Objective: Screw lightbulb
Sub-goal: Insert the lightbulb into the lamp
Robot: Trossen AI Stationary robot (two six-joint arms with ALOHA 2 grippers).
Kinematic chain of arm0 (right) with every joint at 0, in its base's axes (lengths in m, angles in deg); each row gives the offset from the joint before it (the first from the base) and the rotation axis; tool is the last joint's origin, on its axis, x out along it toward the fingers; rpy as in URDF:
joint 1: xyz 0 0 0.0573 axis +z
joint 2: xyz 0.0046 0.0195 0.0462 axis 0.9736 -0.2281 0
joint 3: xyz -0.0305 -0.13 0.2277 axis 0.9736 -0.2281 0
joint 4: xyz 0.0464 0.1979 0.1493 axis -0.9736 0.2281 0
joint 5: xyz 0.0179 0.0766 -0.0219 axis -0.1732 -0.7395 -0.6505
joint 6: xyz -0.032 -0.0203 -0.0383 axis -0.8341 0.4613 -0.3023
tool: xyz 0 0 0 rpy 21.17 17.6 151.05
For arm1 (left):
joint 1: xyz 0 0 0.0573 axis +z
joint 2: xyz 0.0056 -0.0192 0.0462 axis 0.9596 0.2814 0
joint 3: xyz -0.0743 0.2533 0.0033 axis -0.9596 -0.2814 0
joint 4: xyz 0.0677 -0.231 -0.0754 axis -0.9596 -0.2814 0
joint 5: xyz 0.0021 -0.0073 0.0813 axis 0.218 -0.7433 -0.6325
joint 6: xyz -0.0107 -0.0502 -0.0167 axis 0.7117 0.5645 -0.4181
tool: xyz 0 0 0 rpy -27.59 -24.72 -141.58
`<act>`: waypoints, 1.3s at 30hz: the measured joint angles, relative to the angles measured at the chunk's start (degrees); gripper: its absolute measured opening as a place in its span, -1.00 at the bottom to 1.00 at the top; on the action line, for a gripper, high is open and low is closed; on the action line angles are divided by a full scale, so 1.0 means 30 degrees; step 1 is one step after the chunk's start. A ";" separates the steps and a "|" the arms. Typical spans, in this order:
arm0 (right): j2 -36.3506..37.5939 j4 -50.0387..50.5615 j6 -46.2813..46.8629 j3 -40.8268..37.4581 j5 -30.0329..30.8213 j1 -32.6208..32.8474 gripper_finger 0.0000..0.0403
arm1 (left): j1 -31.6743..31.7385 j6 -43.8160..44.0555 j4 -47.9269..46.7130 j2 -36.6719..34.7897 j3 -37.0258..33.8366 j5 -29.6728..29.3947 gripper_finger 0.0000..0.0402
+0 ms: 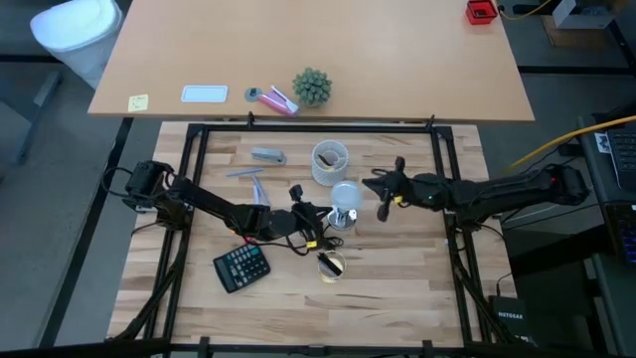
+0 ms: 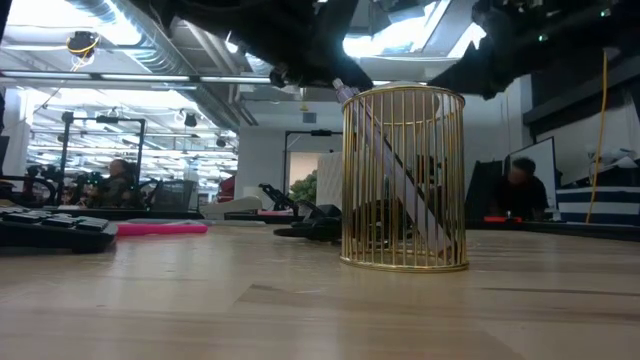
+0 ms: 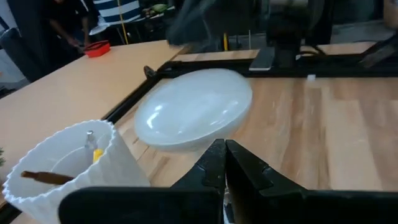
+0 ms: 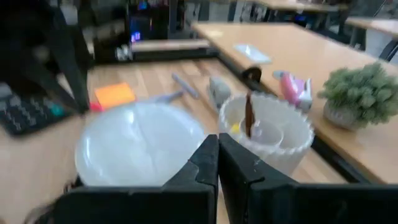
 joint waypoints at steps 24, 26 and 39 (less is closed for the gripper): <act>-0.1996 -0.0089 0.0522 0.0000 -0.1459 0.0000 -0.94 | 0.0860 0.0318 -0.0497 -0.0044 0.0000 0.1041 -0.99; -0.1993 -0.0029 0.0752 0.0000 -0.1617 -0.0002 -0.94 | 0.0845 0.0434 -0.0629 -0.0044 0.0000 0.0748 -0.99; -0.1972 0.0013 0.0829 0.0000 -0.3604 0.0011 -0.94 | 0.0888 0.1275 -0.2130 0.0043 -0.0036 -0.0449 -0.99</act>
